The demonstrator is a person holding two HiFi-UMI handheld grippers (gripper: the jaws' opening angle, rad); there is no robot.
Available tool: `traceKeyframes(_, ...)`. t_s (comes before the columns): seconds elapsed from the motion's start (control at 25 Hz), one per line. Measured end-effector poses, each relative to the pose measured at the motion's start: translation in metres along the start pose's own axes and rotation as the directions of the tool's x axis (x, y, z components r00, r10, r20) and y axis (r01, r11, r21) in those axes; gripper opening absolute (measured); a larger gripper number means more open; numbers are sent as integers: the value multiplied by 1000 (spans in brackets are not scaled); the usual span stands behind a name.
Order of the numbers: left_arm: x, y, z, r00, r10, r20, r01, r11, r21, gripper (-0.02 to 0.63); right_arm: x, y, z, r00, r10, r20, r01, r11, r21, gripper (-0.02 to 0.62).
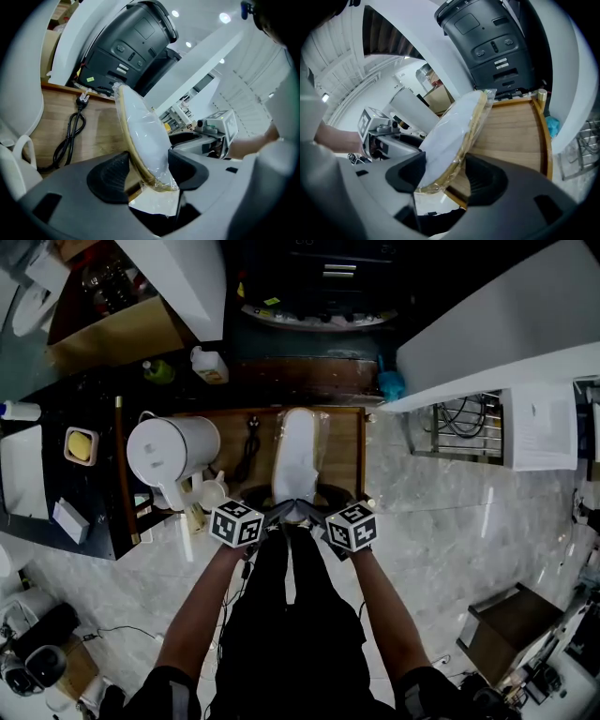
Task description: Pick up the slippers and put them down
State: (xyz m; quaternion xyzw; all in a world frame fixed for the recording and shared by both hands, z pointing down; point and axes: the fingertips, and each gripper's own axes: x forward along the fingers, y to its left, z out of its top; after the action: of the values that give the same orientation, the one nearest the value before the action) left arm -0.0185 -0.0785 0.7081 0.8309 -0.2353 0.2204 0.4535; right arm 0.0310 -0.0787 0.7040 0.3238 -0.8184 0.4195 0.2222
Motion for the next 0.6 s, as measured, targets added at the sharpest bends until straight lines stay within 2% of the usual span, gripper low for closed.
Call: traceKeyframes(0.6,-53,-54,6,996,-1,90,0,1000,10,265,-50,59,17,997,-12,74,16,998,-57,268)
